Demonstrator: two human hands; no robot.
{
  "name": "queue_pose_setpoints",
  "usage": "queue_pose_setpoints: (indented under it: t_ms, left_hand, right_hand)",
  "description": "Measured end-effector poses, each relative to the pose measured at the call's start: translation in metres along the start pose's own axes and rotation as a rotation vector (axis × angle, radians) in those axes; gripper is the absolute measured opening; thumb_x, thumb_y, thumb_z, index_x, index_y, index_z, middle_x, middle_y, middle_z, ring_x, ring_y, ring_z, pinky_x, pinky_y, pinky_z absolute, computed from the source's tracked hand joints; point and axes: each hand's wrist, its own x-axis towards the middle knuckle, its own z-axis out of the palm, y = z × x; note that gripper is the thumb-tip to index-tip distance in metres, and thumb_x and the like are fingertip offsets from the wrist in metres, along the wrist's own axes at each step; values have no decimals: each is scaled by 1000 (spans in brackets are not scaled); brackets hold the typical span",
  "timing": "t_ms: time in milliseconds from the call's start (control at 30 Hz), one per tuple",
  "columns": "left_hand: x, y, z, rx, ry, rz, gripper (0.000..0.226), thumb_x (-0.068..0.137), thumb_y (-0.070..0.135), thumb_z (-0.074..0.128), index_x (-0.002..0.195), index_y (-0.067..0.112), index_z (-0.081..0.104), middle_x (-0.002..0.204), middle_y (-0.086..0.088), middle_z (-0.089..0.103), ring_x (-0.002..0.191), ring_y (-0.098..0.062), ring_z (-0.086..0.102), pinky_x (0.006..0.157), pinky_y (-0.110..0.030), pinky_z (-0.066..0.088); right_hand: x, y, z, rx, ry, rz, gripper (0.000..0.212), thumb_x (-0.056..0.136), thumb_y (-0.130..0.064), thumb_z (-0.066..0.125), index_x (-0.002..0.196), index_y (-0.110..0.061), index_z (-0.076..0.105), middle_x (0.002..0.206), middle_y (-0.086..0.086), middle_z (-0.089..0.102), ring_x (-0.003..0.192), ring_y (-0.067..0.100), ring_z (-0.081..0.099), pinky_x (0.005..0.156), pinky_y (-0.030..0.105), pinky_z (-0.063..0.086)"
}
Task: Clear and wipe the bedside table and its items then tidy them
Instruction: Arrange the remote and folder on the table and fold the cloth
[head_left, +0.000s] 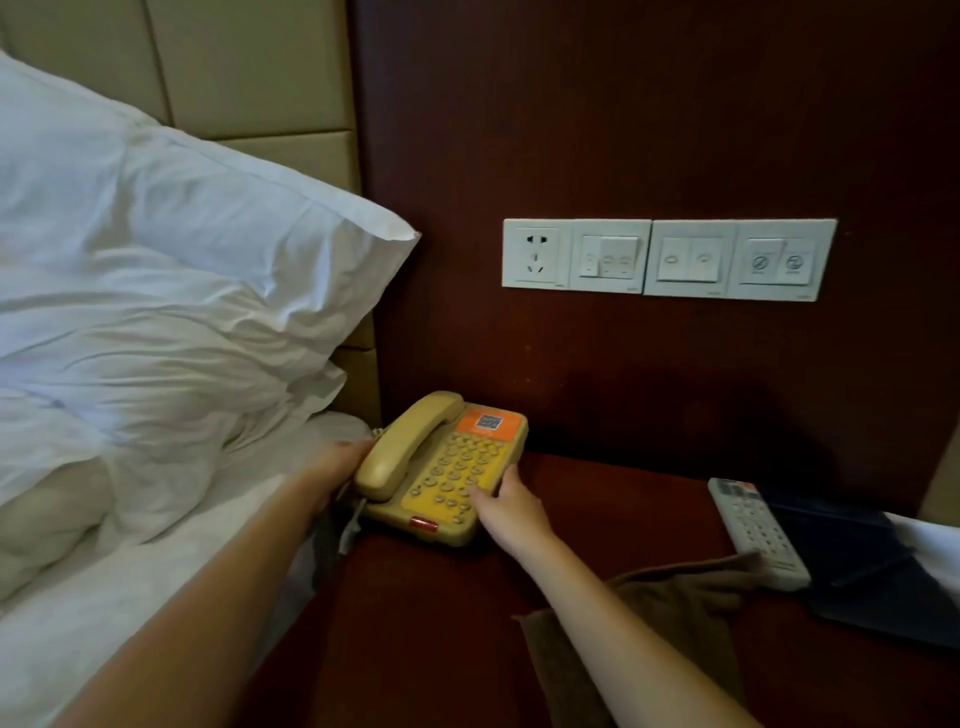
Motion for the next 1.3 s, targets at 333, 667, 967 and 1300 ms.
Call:
queue_pose_setpoints:
  t_ms: [333, 667, 967, 1300]
  left_hand:
    - [-22, 8, 25, 22, -24, -73, 48, 99, 40, 39, 129, 5, 50, 130, -16, 53, 118, -30, 50, 97, -35, 40]
    - [-31, 13, 44, 157, -5, -53, 45, 101, 31, 35, 131, 0, 47, 131, -17, 51, 120, -31, 47, 82, -29, 33]
    - [-23, 8, 47, 228, 44, -4, 42, 101, 28, 36, 120, -5, 53, 111, -23, 54, 101, -30, 50, 84, -34, 36]
    - [-79, 68, 65, 131, 275, 449, 25, 99, 22, 36, 90, 14, 58, 86, -5, 56, 88, -26, 55, 72, -33, 38]
  right_hand:
    - [0, 18, -15, 19, 71, 52, 66, 98, -36, 41, 153, -19, 9, 148, 5, 41, 140, 31, 30, 112, 48, 30]
    - [-9, 31, -32, -38, 47, 30, 65, 102, -32, 35, 152, -15, -3, 149, 7, 38, 139, 28, 33, 115, 47, 25]
    - [-5, 32, -37, 19, -39, 24, 66, 102, -36, 33, 152, -16, -6, 154, 7, 30, 141, 31, 27, 116, 47, 22]
    - [-90, 59, -72, -625, 215, -436, 32, 100, -36, 38, 119, -14, 50, 116, 6, 54, 107, 23, 52, 82, 37, 47]
